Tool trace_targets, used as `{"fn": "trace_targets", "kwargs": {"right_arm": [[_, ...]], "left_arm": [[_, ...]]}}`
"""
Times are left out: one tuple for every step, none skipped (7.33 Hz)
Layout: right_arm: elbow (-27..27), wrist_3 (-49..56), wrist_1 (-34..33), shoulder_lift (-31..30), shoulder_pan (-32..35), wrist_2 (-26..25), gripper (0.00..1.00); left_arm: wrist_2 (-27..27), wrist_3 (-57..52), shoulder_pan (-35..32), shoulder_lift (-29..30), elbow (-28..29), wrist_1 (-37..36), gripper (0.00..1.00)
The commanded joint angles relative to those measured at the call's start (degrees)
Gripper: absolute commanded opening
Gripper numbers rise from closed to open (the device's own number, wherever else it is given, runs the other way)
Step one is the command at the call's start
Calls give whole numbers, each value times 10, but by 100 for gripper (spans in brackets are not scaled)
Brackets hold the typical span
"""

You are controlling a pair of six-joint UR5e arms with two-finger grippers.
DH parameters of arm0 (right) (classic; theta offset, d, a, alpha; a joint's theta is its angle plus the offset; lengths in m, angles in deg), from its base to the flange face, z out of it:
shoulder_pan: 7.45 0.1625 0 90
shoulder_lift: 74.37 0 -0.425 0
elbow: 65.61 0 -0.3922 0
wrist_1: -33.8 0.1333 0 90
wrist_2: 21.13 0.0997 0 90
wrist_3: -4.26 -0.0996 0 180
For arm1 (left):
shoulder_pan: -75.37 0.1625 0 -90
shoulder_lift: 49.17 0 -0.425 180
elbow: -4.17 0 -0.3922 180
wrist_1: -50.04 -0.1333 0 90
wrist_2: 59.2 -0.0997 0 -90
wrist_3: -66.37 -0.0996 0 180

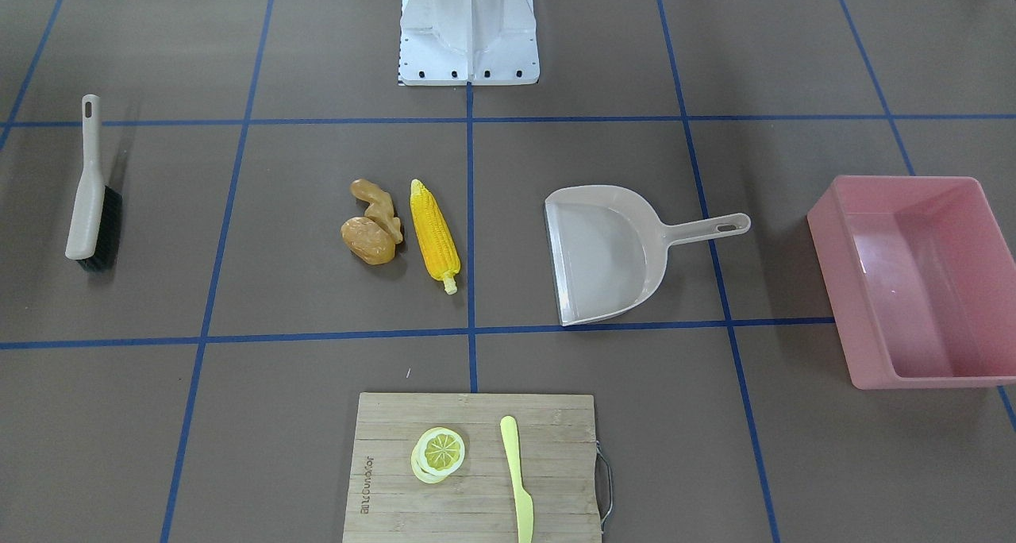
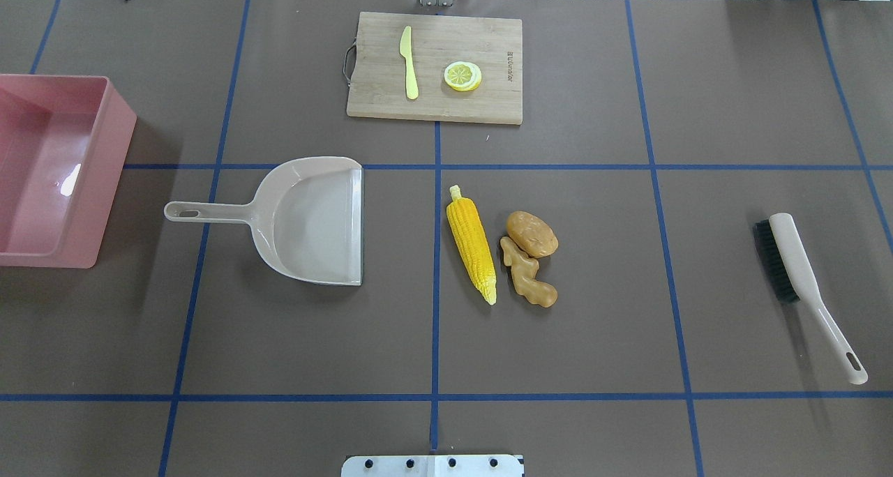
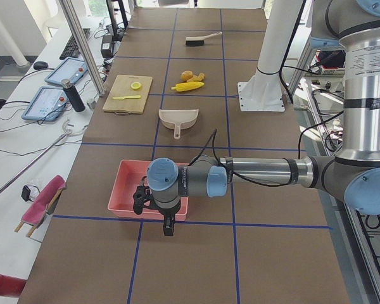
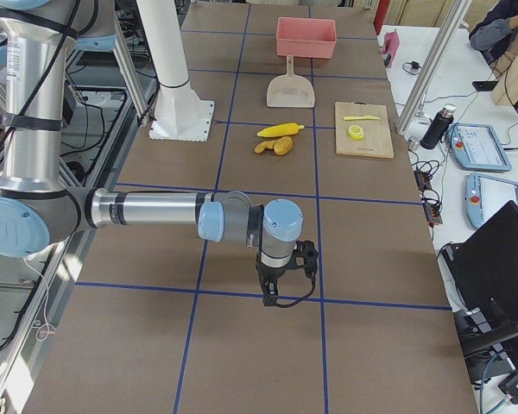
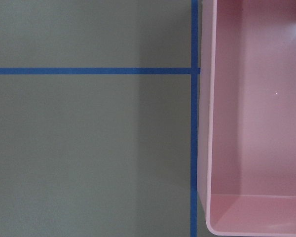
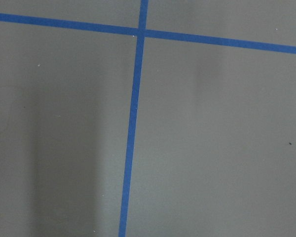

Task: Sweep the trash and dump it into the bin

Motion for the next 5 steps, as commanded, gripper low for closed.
{"fn": "trace_targets", "kwargs": {"right_arm": [[2, 1, 5, -4, 0, -1, 100], [3, 3, 6, -7, 0, 1, 100], [2, 4, 5, -7, 2, 6, 100], [1, 4, 5, -8, 6, 21, 100], [0, 2, 6, -8, 11, 27, 100]], "left_arm": [[0, 0, 0, 0, 1, 0, 99], [0, 0, 0, 0, 2, 0, 99], [0, 0, 0, 0, 2, 0, 99], [0, 0, 0, 0, 2, 0, 99], [0, 0, 0, 0, 2, 0, 99]]}}
